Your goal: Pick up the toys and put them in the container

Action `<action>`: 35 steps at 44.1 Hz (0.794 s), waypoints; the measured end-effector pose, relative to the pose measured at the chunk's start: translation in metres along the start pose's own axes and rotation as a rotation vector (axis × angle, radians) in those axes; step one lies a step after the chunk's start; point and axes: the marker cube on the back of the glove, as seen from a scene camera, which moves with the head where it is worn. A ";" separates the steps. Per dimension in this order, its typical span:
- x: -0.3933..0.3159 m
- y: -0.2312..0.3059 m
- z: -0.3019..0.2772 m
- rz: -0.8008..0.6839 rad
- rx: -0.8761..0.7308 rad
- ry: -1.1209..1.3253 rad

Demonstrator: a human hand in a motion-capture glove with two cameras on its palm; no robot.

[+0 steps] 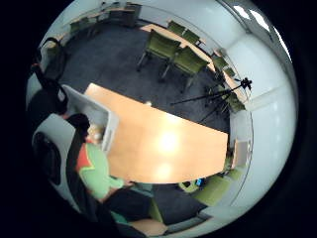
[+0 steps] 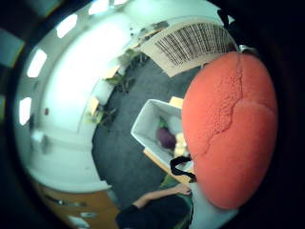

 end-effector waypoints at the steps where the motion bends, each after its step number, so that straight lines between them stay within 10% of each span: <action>1: -0.012 -0.002 0.003 -0.043 -0.001 0.000; 15: -0.072 -0.033 0.056 -0.066 -0.065 0.023; 22: -0.084 -0.031 0.095 0.100 -0.343 0.075; 35: -0.044 -0.001 0.088 -0.036 -0.275 0.141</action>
